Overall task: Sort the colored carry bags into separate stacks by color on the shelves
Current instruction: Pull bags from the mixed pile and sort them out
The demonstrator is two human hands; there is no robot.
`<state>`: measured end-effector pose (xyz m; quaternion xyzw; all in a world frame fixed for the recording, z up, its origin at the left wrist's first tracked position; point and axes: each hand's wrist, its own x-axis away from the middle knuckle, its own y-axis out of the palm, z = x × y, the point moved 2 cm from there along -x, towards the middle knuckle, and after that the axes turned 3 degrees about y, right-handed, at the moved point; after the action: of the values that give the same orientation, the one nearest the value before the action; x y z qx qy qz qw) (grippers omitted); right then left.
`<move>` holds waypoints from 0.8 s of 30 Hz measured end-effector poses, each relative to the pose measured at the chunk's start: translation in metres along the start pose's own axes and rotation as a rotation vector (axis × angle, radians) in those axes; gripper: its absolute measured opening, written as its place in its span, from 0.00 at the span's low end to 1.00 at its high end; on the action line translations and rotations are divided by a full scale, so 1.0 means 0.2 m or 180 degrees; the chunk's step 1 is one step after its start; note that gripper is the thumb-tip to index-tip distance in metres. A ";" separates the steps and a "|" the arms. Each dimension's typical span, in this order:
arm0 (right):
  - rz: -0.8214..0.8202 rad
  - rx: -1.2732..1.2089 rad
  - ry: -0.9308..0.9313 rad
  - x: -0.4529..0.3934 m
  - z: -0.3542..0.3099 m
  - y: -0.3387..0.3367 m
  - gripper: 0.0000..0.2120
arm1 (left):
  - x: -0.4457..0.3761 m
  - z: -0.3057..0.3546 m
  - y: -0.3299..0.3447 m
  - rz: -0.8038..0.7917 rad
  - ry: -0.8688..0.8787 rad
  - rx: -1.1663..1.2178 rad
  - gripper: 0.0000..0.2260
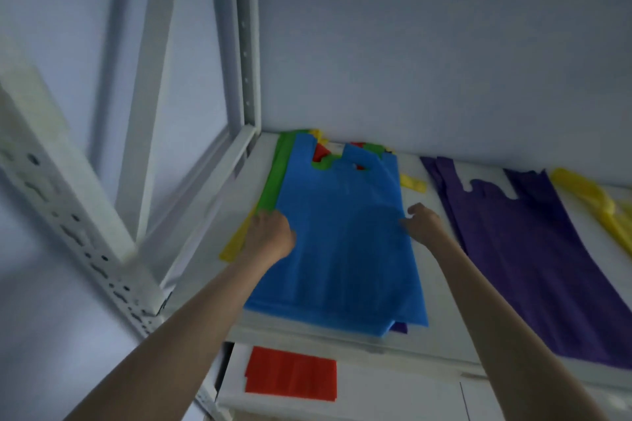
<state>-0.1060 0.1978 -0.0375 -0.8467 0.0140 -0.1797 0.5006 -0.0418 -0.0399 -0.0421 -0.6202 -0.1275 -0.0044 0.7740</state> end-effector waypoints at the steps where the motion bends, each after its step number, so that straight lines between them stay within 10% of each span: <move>1: -0.0050 -0.0038 0.0103 -0.03 0.00 0.01 0.21 | -0.02 0.00 0.01 0.0002 -0.0070 -0.0034 0.21; 24: 0.0393 -0.0474 -0.0018 -0.21 -0.19 0.15 0.20 | -0.23 -0.20 -0.02 -0.0133 -0.0921 0.0907 0.20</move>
<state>-0.1521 0.1600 -0.0589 -0.8796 0.0780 -0.1445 0.4465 -0.0786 -0.0855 -0.0547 -0.4957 -0.2496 0.0867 0.8273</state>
